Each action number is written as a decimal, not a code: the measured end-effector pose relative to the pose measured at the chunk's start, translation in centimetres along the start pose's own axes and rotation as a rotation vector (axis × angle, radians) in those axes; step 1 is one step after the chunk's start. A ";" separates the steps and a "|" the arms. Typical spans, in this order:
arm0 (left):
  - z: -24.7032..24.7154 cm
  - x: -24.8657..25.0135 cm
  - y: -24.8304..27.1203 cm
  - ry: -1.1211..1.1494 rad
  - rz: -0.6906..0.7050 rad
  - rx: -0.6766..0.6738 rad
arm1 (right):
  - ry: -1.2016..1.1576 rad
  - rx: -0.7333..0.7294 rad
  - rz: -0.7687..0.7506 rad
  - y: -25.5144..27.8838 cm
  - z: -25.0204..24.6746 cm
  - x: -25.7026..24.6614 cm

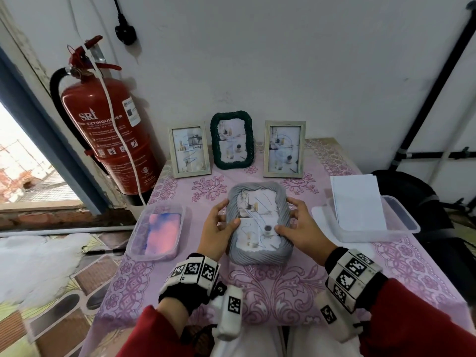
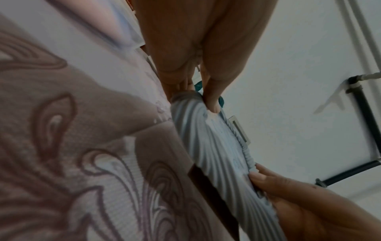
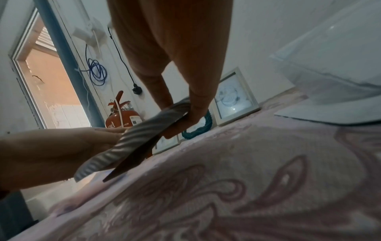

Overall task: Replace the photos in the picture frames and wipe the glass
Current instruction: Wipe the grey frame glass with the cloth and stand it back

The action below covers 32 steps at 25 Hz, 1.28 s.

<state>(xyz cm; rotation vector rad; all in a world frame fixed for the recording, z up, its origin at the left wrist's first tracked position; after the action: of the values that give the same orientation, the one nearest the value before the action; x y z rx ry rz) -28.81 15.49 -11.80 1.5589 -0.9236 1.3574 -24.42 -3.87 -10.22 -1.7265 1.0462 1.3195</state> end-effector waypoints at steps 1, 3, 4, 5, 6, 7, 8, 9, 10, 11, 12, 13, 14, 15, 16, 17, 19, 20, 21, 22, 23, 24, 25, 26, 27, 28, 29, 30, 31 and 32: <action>-0.1 -0.6 0.0 -0.016 -0.022 -0.002 | 0.020 -0.010 -0.004 0.1 0.3 0.4; -0.2 -1.4 -0.1 -0.052 -0.046 -0.001 | 0.061 -0.027 -0.012 0.1 0.7 1.1; -0.3 -1.7 -0.1 -0.083 -0.052 0.003 | 0.080 -0.032 -0.016 -0.1 0.8 1.4; -0.4 -2.0 -0.2 -0.114 -0.057 0.007 | 0.095 -0.039 -0.019 -0.2 0.8 1.8; -0.5 -2.2 -0.2 -0.141 -0.062 0.008 | 0.113 -0.048 -0.020 -0.4 0.9 2.1; -0.6 -2.5 -0.3 -0.166 -0.066 0.009 | 0.146 -0.059 -0.020 -0.6 0.9 2.4; -0.7 -2.7 -0.3 -0.195 -0.070 0.014 | 0.199 -0.073 -0.022 -0.7 0.8 2.6; -0.8 -2.9 -0.3 -0.234 -0.072 0.022 | 0.253 -0.083 -0.025 -0.8 0.8 2.7; -0.9 -3.1 -0.4 -0.278 -0.070 0.032 | 0.299 -0.089 -0.030 -1.0 0.7 2.9; -1.0 -3.2 -0.4 -0.322 -0.064 0.046 | 0.344 -0.097 -0.035 -1.1 0.5 3.0; -1.1 -3.3 -0.5 -0.370 -0.057 0.063 | 0.392 -0.107 -0.037 -1.3 0.4 3.1; -1.2 -3.2 -0.6 -0.424 -0.045 0.081 | 0.433 -0.116 -0.031 -1.4 0.4 3.2; -1.3 -3.1 -0.6 -0.481 -0.034 0.096 | 0.452 -0.123 -0.022 -1.5 0.3 3.4; -1.3 -3.0 -0.7 -0.531 -0.024 0.104 | 0.452 -0.125 -0.013 -1.5 0.4 3.5; -1.4 -3.0 -0.8 -0.559 -0.025 0.104 | 0.447 -0.127 -0.006 -1.6 0.4 3.7; -1.3 -3.1 -0.8 -0.550 -0.036 0.095 | 0.446 -0.130 -0.001 -1.7 0.4 3.7; -1.3 -3.3 -0.9 -0.516 -0.062 0.083 | 0.436 -0.140 0.007 -1.8 0.4 3.9; -1.3 -3.4 -0.9 -0.533 -0.071 0.095 | 0.440 -0.146 0.007 -1.8 0.4 3.9; -1.4 -3.6 -1.0 -0.570 -0.078 0.109 | 0.457 -0.152 0.007 -1.7 0.3 3.9; -1.4 -3.8 -1.0 -0.605 -0.083 0.116 | 0.482 -0.158 0.004 -1.7 0.3 3.9; -1.4 -4.0 -1.1 -0.629 -0.089 0.113 | 0.504 -0.164 -0.005 -1.6 0.3 3.7; -1.4 -4.1 -1.1 -0.639 -0.095 0.105 | 0.517 -0.173 -0.019 -1.6 0.4 3.5; -1.5 -4.1 -1.2 -0.639 -0.100 0.097 | 0.524 -0.181 -0.033 -1.5 0.4 3.4; -1.5 -4.0 -1.2 -0.633 -0.099 0.089 | 0.532 -0.189 -0.042 -1.5 0.5 3.2; -1.6 -3.9 -1.2 -0.627 -0.091 0.080 | 0.539 -0.199 -0.043 -1.5 0.5 3.2; -1.6 -3.6 -1.1 -0.619 -0.078 0.071 | 0.544 -0.214 -0.037 -1.4 0.4 3.2; -1.7 -3.1 -1.0 -0.610 -0.061 0.064 | 0.545 -0.231 -0.029 -1.4 0.4 3.2; -1.8 -2.5 -0.8 -0.591 -0.038 0.060 | 0.547 -0.248 -0.022 -1.4 0.4 3.3; -2.1 -1.7 -0.6 -0.560 -0.009 0.060 | 0.549 -0.260 -0.021 -1.4 0.5 3.3; -2.4 -0.7 -0.3 -0.528 0.027 0.062 | 0.553 -0.266 -0.023 -1.5 0.5 3.2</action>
<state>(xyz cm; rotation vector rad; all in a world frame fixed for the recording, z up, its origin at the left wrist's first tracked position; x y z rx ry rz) -29.48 17.86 -12.44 2.0063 -1.2260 1.0104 -22.80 -3.43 -13.35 -2.3812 1.1766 1.0187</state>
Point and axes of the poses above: each hand's wrist, its own y-axis away from the middle knuckle, its own z-axis out of the palm, x = y × z, the point moved 9 cm from there along -y, towards the middle knuckle, and after that the axes turned 9 degrees about -z, right-handed, at the moved point
